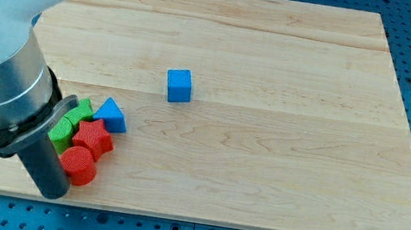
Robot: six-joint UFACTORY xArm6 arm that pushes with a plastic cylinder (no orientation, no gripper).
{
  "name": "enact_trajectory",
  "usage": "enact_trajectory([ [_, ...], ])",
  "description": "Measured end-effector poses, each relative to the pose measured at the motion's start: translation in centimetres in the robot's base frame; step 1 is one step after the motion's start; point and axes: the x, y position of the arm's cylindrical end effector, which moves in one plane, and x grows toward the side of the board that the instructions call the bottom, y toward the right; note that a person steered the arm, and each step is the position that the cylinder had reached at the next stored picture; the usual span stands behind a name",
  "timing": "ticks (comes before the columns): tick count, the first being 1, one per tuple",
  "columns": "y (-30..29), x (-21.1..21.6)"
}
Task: Move the blue cube to the right side of the red circle
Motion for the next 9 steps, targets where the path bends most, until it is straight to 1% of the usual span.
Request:
enact_trajectory([
  [2, 0.3, -0.4],
  [3, 1.6, 0.3],
  [4, 11.3, 0.4],
  [5, 15.7, -3.8],
  [6, 14.2, -11.1],
  [7, 14.5, -17.8],
  [8, 11.9, -22.5],
  [9, 8.9, -24.2],
])
